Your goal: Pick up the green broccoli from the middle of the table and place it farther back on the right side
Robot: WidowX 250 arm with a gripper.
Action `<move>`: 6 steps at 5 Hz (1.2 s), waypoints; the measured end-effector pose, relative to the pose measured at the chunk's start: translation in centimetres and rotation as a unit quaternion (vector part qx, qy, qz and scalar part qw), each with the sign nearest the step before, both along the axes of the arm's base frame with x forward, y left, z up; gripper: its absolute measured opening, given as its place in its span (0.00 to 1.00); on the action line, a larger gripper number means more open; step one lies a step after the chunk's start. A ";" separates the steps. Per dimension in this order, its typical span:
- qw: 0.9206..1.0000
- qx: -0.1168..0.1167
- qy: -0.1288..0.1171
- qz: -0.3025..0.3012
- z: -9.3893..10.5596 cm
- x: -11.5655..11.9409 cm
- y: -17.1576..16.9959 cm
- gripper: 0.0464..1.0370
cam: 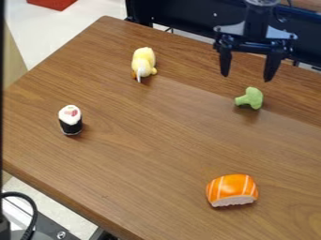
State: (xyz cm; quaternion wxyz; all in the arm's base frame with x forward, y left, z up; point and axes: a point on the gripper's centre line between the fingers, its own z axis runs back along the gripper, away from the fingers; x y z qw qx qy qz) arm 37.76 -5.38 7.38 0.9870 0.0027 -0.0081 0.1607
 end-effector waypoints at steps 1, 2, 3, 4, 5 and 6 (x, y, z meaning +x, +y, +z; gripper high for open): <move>1.000 -0.004 -0.005 -0.024 1.8 -0.8 1.0 0.96; 0.998 -0.005 0.002 -0.062 2.8 -2.1 2.7 0.96; 0.997 -0.006 -0.001 -0.081 4.0 -3.1 4.1 0.96; 0.994 -0.009 0.000 -0.112 4.5 -4.0 5.9 0.96; 0.993 -0.007 0.003 -0.120 4.5 -5.4 7.3 0.96; 0.991 -0.006 -0.001 -0.132 4.5 -6.7 8.3 0.96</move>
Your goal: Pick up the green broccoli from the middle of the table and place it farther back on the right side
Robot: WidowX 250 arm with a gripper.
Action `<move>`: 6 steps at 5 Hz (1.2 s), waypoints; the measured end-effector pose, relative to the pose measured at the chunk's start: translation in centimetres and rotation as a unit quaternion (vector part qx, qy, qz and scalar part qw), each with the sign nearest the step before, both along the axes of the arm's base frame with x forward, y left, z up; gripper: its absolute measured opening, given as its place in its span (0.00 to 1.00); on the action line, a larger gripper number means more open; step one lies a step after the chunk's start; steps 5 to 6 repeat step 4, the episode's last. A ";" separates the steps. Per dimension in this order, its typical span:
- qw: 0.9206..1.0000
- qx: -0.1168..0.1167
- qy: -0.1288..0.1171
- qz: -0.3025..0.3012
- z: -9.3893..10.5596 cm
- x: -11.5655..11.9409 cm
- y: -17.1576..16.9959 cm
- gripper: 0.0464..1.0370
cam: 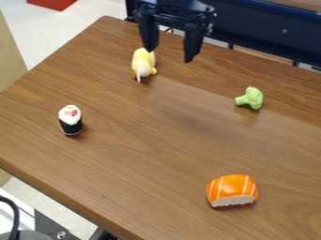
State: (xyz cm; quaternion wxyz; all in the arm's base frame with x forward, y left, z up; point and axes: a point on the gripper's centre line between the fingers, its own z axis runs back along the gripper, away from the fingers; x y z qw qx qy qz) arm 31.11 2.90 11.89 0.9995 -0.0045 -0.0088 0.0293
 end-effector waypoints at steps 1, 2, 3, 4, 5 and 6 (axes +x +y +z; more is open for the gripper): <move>1.000 0.001 0.002 -0.007 -0.6 -0.6 0.3 0.96; 1.000 0.006 0.002 -0.009 -1.2 -1.1 0.4 0.96; 1.000 0.012 -0.008 -0.006 -1.4 -1.1 0.5 0.96; 1.000 0.013 -0.008 -0.007 -1.4 -1.1 0.5 0.96; 1.000 0.013 -0.008 -0.007 -1.4 -1.1 0.5 0.96; 1.000 0.013 -0.008 -0.007 -1.4 -1.1 0.5 0.96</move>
